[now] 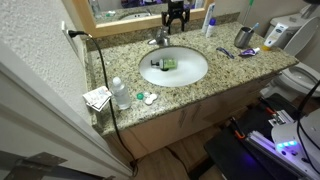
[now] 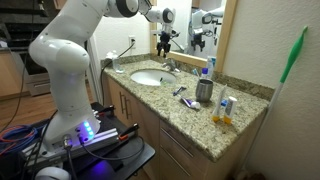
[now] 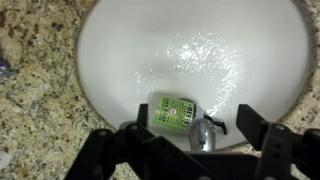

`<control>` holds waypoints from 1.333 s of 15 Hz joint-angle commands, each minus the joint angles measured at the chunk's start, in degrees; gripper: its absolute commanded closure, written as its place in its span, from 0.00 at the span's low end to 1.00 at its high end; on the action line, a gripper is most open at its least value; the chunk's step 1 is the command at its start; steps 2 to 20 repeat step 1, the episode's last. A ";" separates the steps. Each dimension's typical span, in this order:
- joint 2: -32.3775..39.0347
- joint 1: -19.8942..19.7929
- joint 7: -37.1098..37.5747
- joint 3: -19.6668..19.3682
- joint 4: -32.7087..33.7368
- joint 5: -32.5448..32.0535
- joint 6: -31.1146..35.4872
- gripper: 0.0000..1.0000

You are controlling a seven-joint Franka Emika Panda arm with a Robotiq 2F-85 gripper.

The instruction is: Close the faucet

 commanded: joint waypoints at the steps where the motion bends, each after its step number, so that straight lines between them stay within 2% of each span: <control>1: -2.34 0.17 -1.59 -0.18 -1.50 -0.06 -0.26 0.04; 20: -2.34 0.17 -1.59 -0.18 -1.50 -0.06 -0.26 0.04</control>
